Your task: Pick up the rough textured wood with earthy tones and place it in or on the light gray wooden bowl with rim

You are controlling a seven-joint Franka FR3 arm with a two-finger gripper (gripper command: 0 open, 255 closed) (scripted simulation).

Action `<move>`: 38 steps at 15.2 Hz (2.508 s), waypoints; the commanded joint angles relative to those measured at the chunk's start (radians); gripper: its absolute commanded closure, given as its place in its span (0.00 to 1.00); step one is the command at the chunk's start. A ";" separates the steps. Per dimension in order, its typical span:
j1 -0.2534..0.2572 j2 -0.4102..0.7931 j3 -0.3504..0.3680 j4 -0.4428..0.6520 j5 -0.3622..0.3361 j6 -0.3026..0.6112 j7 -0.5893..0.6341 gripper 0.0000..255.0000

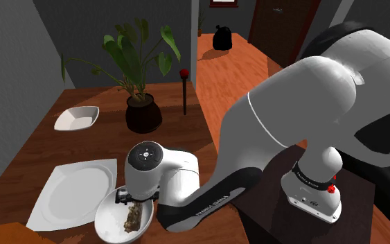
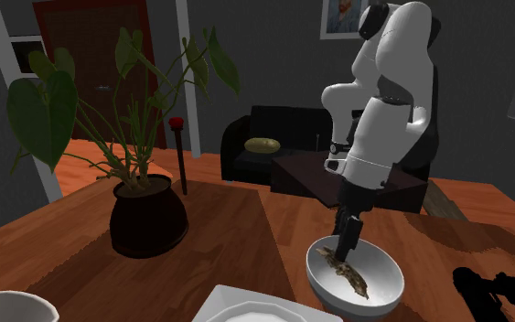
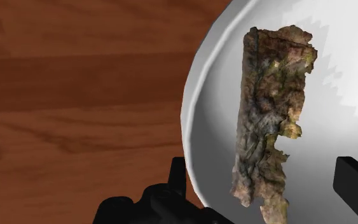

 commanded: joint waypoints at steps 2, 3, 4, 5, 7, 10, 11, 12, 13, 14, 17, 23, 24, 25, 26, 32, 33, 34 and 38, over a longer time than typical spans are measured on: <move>-0.015 0.048 0.023 0.049 0.033 -0.013 0.033 0.00; -0.024 0.060 0.032 0.055 0.039 -0.006 0.028 0.00; -0.034 0.072 0.040 0.062 0.045 0.000 0.024 0.00; -0.042 0.085 0.048 0.069 0.051 0.007 0.020 0.00; -0.056 0.104 0.061 0.080 0.060 0.017 0.014 0.00; -0.053 0.105 0.057 0.080 0.065 0.016 0.010 0.00; -0.052 0.106 0.056 0.080 0.067 0.016 0.009 0.00; -0.051 0.106 0.056 0.080 0.069 0.016 0.008 0.00; -0.050 0.107 0.055 0.080 0.070 0.015 0.007 0.00; -0.049 0.107 0.054 0.080 0.072 0.015 0.006 0.00; -0.049 0.105 0.053 0.081 0.071 0.013 0.005 1.00; -0.048 0.091 0.048 0.062 0.069 0.019 -0.001 1.00; -0.048 0.107 0.053 0.080 0.073 0.015 0.005 1.00; -0.041 0.097 0.045 0.078 0.069 0.006 0.006 1.00; -0.034 0.087 0.036 0.075 0.065 -0.002 0.007 1.00; 0.002 0.026 -0.010 0.064 0.033 -0.055 0.021 1.00; 0.008 0.016 -0.018 0.063 0.027 -0.064 0.024 1.00; 0.014 0.006 -0.025 0.062 0.020 -0.073 0.026 1.00; 0.038 -0.033 -0.055 0.061 -0.005 -0.110 0.038 1.00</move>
